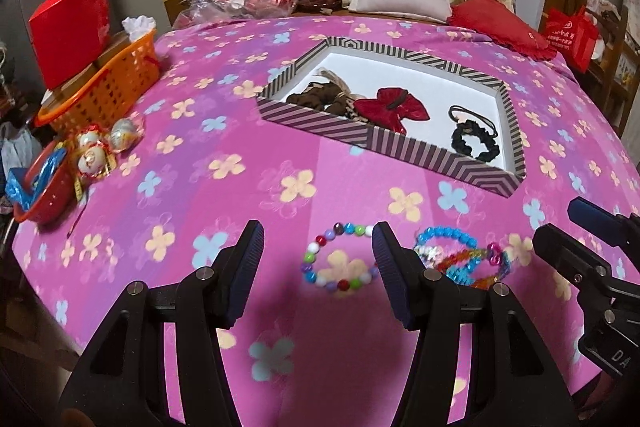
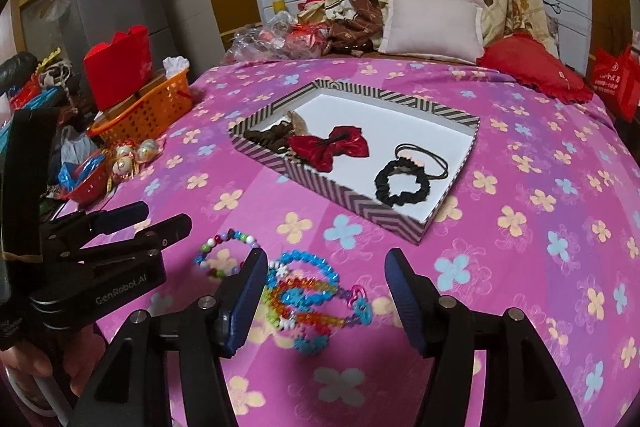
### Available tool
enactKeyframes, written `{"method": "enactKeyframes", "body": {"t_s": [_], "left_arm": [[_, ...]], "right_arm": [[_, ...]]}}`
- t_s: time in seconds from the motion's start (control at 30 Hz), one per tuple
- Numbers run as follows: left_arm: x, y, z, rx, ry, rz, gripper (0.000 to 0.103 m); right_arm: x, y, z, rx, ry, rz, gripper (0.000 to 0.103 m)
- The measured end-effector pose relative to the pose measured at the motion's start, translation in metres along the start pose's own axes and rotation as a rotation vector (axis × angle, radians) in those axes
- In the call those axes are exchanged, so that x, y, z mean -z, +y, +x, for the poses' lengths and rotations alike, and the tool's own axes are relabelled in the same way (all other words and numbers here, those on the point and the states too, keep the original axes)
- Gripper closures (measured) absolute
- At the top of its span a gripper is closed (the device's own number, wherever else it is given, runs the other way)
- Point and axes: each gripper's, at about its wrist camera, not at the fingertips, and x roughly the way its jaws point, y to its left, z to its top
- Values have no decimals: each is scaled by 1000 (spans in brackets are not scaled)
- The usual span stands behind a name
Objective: Organize jewelry
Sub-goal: 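Open both grippers to release the items and withdraw from the tray, then grasp the multicolour bead bracelet with the left gripper while the right grasps the amber bead bracelet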
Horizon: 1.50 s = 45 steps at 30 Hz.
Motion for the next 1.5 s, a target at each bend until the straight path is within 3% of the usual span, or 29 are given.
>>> {"method": "enactKeyframes", "body": {"t_s": [0.33, 0.7, 1.0, 1.1, 1.5], "left_arm": [[18, 19, 1, 13, 35, -22, 47], [36, 46, 25, 77, 140, -64, 47], [30, 46, 47, 42, 180, -92, 47], [27, 48, 53, 32, 185, -106, 47], [14, 46, 66, 32, 182, -112, 47]], "right_arm": [[15, -5, -1, 20, 28, -12, 44], [30, -20, 17, 21, 85, 2, 44], [34, -3, 32, -32, 109, -76, 45], [35, 7, 38, -46, 120, -114, 56], [37, 32, 55, -104, 152, -206, 74]]}}
